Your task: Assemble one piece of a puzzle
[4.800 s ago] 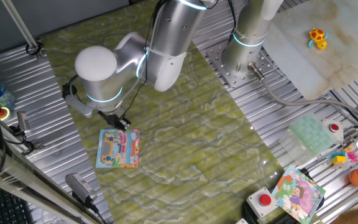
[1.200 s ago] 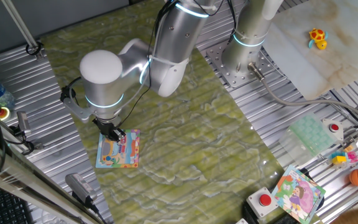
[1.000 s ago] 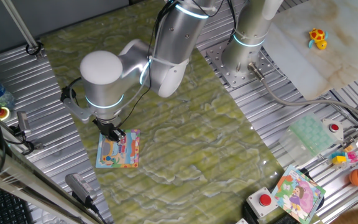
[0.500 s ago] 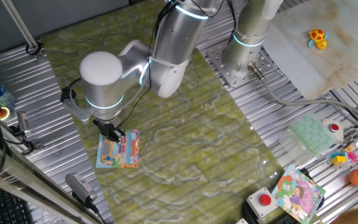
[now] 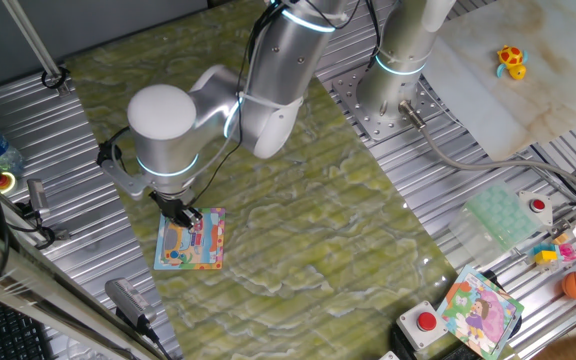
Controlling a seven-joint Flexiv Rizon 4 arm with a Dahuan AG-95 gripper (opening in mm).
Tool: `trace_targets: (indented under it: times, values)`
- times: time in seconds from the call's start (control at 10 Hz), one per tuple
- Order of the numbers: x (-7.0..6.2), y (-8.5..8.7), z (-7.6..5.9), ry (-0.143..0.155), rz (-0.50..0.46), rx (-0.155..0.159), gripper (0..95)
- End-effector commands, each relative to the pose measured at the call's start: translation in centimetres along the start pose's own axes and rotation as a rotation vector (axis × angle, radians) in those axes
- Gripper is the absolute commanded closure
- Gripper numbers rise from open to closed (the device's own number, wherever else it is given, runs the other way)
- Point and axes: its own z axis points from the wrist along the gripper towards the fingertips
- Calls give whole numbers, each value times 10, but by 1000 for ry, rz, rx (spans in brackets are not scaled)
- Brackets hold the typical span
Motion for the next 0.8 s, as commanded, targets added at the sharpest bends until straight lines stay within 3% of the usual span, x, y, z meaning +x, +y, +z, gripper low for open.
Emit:
trace_targets:
  times: [0.1,0.8]
  values:
    - [0,0,0,5,3,0,950]
    - [5,-3,0,31,7,-10,950]
